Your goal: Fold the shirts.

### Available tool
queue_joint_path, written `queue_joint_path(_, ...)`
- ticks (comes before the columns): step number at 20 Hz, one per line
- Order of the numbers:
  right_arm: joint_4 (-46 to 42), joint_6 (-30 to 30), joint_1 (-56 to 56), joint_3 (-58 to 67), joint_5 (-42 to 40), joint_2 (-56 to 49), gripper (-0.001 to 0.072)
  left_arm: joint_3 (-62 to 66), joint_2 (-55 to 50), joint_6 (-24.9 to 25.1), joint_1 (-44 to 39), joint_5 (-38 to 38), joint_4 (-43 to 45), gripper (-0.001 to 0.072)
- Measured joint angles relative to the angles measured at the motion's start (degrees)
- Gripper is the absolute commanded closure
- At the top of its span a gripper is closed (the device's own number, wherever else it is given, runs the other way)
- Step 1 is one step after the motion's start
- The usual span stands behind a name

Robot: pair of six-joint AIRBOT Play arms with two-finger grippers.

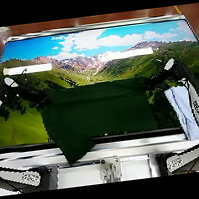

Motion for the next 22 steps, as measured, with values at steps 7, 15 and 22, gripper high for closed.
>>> queue_joint_path(7,-0.4,1.2,0.0,0.0,1.7,-0.7,0.0652,0.0,-0.9,-1.2,0.5,-0.5,1.0,0.0663)
queue_joint_path(15,-2.9,2.2,0.0,0.0,1.0,-0.8,0.0639,0.0,-0.9,-0.6,1.7,0.2,1.3,0.0663)
queue_joint_path(22,-0.5,-0.7,-0.5,0.0,1.7,1.6,0.0243,1.8,-0.7,0.1,3.0,-4.0,1.3,0.0259)
